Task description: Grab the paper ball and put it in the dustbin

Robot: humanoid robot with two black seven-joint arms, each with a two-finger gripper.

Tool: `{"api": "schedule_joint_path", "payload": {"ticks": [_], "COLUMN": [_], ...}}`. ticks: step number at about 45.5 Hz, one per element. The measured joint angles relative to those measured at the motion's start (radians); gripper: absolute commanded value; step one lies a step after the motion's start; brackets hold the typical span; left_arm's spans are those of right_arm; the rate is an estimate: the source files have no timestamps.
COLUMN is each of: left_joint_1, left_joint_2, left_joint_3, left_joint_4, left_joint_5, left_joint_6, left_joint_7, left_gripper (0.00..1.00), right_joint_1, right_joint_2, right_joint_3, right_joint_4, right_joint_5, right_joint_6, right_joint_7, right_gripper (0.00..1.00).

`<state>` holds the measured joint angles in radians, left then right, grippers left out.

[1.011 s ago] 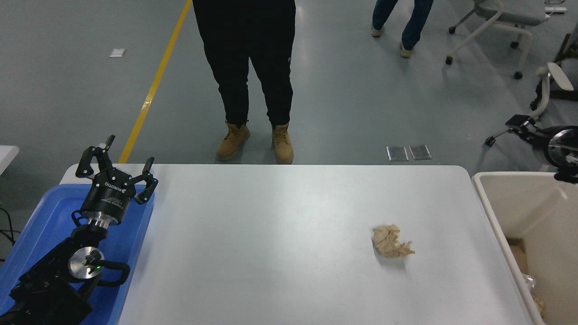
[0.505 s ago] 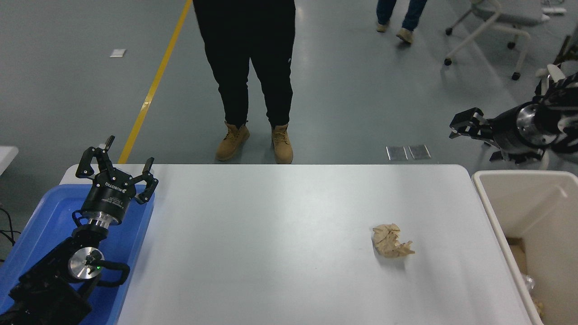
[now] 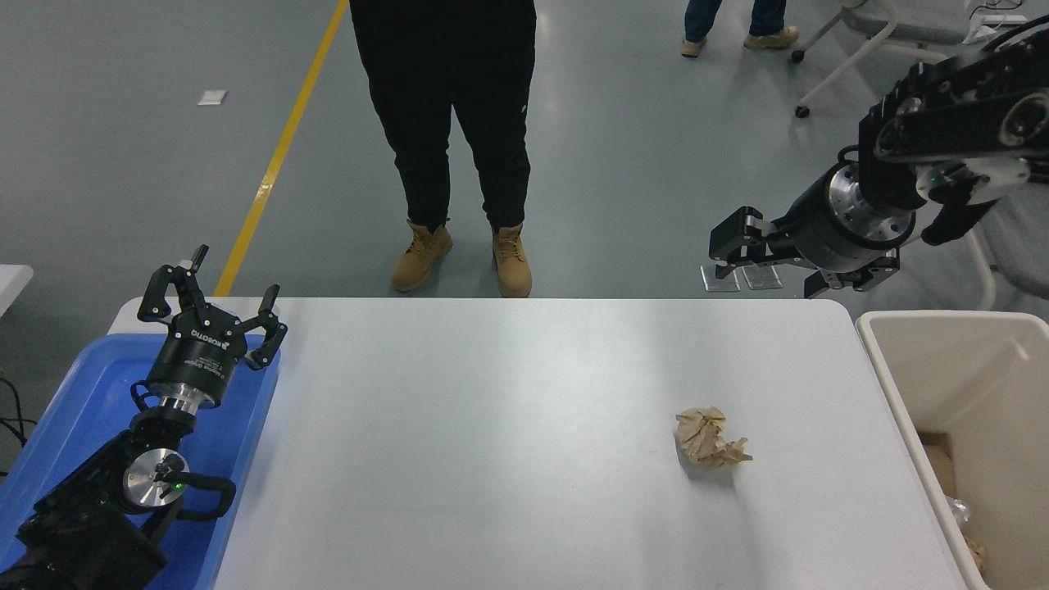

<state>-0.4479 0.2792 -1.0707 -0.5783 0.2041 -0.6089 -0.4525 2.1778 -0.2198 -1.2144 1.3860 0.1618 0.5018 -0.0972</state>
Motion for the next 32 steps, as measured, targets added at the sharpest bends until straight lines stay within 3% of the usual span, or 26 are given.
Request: {"api": "schedule_joint_path", "payload": {"ticks": [13,32], "left_joint_1": [0.0,0.0], "left_joint_2": [0.0,0.0], "left_joint_3": [0.0,0.0], "left_joint_4": [0.0,0.0], "left_joint_5": [0.0,0.0], "left_joint_6": [0.0,0.0], "left_joint_7": [0.0,0.0], "left_gripper": [0.98,0.98], "right_joint_1": [-0.119,-0.483], "right_joint_2": [0.034,0.128], "right_joint_3": [0.025,0.05], "right_joint_4": [-0.026,-0.294], "right_joint_5": [0.019,0.026], "right_joint_6": [-0.024,-0.125], "right_joint_7": [-0.004,-0.007], "right_gripper": [1.0,1.0]}}
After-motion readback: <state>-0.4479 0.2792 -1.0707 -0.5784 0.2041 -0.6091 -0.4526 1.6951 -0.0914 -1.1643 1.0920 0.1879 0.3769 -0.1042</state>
